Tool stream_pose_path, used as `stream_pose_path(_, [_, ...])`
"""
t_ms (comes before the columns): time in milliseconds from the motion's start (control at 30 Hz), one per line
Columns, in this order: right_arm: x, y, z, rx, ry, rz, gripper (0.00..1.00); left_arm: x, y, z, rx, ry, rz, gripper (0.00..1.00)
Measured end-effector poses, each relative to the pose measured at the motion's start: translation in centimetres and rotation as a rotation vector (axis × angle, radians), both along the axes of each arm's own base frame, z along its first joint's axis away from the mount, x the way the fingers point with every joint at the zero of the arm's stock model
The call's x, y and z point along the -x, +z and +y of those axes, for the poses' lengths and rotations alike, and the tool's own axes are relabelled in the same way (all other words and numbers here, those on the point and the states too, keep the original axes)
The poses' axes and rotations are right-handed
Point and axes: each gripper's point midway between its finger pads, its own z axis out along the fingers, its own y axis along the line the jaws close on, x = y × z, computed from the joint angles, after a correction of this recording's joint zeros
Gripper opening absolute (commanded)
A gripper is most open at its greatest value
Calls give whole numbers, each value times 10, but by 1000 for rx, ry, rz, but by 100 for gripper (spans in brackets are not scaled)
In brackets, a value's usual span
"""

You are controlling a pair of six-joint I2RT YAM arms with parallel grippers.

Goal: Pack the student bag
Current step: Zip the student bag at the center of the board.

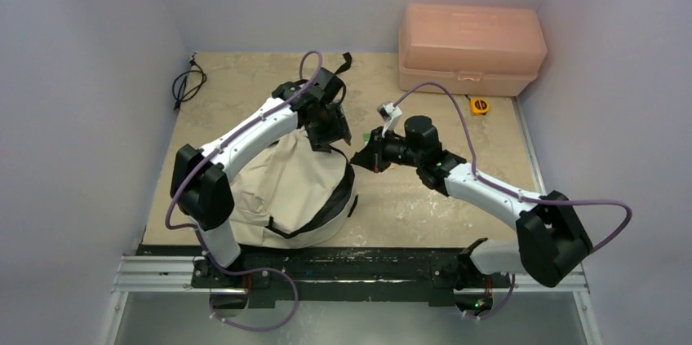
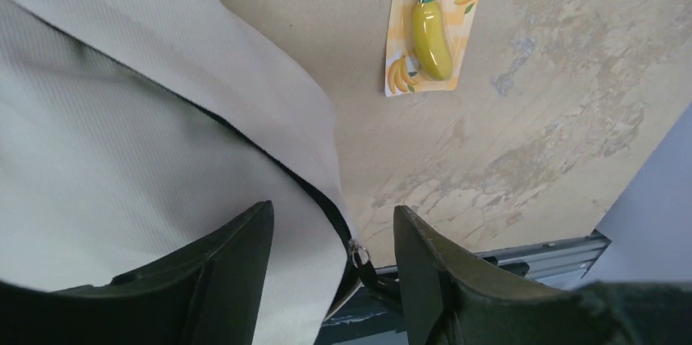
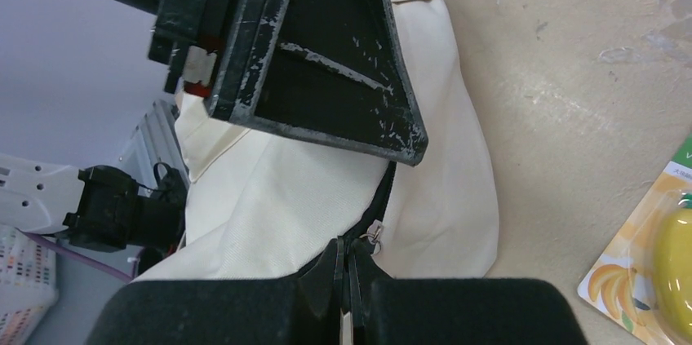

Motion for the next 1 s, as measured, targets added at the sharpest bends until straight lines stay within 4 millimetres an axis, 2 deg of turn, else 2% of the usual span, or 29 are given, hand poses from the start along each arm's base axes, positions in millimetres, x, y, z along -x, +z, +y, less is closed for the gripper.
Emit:
stream_pose_path(100, [1,-1,-1,9,3,-7,0,6,4,-2,-28,45,19,55])
stream_pose_path(267, [2,-1,-3,27,15,-28,0,9,-3,-1,-45,90,58,54])
stream_pose_path(400, [3,-2,-3,39,29,-51,0,5,-8,-14,12,37,43,57])
stream_pose_path(500, [4,-3,-1,44,40,-63,0,8,-21,-23,78,-21,16,61])
stream_pose_path(567, [5,-3,-1,48,45,-69,0,14,-30,-24,93,-53,22,57])
stream_pose_path(667, [6,-3,0,50,51,-76,0,12,-29,-27,100,-92,1,52])
stream_pose_path(733, [6,-2,0,51,55,-82,0,10,-28,-27,97,-116,-17,46])
stream_pose_path(833, [7,-1,1,52,61,-91,0,9,-31,-27,87,-141,-26,28])
stream_pose_path(900, [8,-2,1,57,65,-92,0,8,-36,-27,76,-168,-31,2])
stream_pose_path(1000, [9,-3,-1,67,60,-94,0,7,-39,-28,72,-179,-34,0])
